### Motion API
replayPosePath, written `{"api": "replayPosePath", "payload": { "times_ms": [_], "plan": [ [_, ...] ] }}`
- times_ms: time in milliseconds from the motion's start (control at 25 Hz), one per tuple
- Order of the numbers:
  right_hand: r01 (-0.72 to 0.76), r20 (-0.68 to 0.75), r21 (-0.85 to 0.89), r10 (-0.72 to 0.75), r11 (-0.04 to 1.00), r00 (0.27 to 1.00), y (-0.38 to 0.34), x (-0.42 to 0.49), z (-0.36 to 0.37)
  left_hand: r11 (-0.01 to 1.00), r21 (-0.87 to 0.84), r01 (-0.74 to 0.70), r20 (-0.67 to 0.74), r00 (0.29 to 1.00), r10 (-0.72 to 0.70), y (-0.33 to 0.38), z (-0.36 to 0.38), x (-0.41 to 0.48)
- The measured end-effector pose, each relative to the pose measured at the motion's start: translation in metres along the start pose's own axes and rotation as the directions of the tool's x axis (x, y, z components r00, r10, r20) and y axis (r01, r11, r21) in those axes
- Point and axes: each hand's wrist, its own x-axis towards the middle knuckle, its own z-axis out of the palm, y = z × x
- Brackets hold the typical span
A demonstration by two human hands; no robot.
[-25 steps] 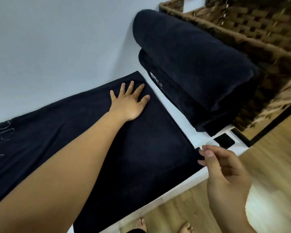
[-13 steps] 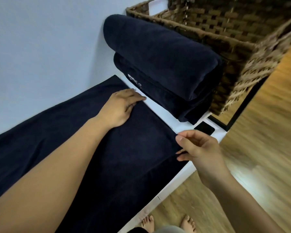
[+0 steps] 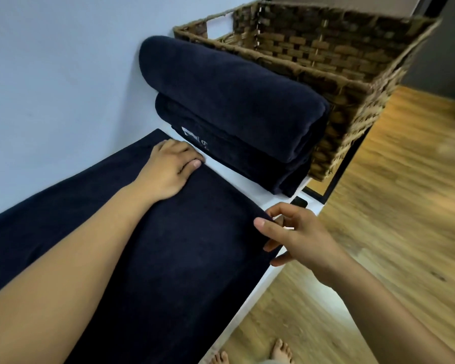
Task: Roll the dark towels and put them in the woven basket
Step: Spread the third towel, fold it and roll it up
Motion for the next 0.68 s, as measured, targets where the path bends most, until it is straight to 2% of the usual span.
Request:
{"api": "replayPosePath", "payload": {
  "times_ms": [120, 240, 360, 480, 680],
  "plan": [
    [0.093, 0.001, -0.1, -0.093, 0.991, 0.996, 0.003, -0.002, 0.0, 0.991, 0.102, -0.084, 0.012, 0.996, 0.083, -0.034, -0.012, 0.01],
    [0.039, 0.024, -0.024, -0.039, 0.999, 0.999, 0.004, -0.003, -0.006, 0.959, 0.279, -0.05, 0.035, 0.999, 0.041, -0.062, -0.029, 0.019],
    [0.058, -0.008, -0.011, -0.058, 0.998, 0.998, 0.004, -0.001, -0.006, 0.901, 0.43, 0.048, 0.057, 0.995, -0.08, -0.074, -0.039, 0.029],
    [0.106, -0.095, 0.016, -0.104, 0.994, 0.99, 0.003, 0.002, 0.001, 0.807, 0.564, 0.176, 0.113, 0.951, -0.287, -0.072, -0.046, 0.043],
    [0.123, -0.162, -0.023, -0.125, 0.992, 0.979, 0.01, -0.001, 0.006, 0.73, 0.547, 0.41, 0.025, 0.864, -0.504, -0.06, -0.045, 0.062]
  ]
}}
